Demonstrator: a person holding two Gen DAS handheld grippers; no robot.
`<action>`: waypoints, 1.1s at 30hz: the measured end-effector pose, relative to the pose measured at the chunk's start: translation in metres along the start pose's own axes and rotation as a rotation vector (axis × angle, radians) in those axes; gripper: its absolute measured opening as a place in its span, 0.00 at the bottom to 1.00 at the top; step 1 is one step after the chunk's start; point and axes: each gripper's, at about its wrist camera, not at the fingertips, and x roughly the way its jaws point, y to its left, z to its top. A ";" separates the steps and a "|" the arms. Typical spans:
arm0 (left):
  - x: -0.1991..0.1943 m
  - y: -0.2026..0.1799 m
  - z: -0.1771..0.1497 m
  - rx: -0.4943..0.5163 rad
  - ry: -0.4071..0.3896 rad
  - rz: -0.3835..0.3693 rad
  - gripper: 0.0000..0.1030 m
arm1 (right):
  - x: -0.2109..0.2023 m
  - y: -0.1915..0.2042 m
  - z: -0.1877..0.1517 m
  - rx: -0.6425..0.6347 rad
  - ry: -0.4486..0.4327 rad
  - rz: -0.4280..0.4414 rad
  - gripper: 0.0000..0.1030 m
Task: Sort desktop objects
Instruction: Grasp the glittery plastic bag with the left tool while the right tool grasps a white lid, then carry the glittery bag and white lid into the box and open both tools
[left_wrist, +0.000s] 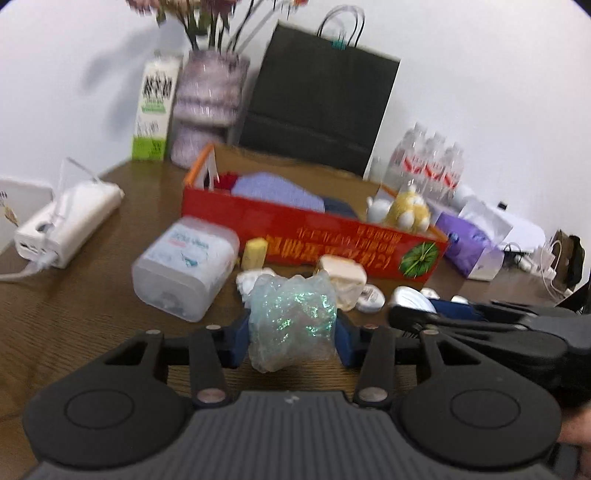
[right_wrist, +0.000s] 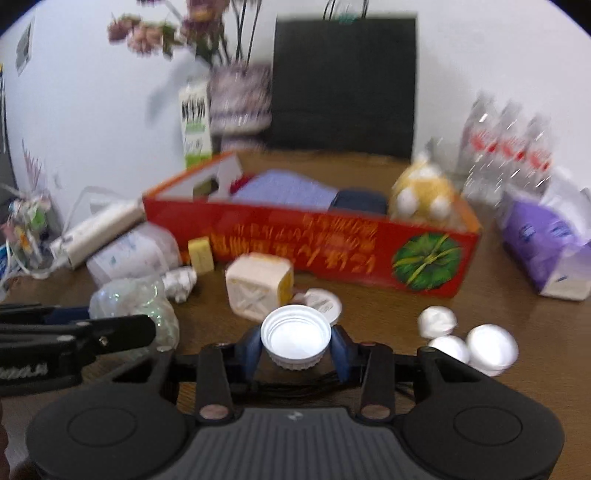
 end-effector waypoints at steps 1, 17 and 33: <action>-0.006 -0.001 -0.002 -0.002 -0.014 0.007 0.45 | -0.010 -0.002 -0.003 0.000 -0.008 0.001 0.38; -0.094 -0.039 -0.060 0.076 0.026 -0.002 0.46 | -0.125 -0.002 -0.094 0.058 -0.007 0.006 0.38; -0.031 -0.032 0.107 0.249 -0.039 -0.003 0.47 | -0.120 -0.055 0.038 0.074 -0.193 0.000 0.38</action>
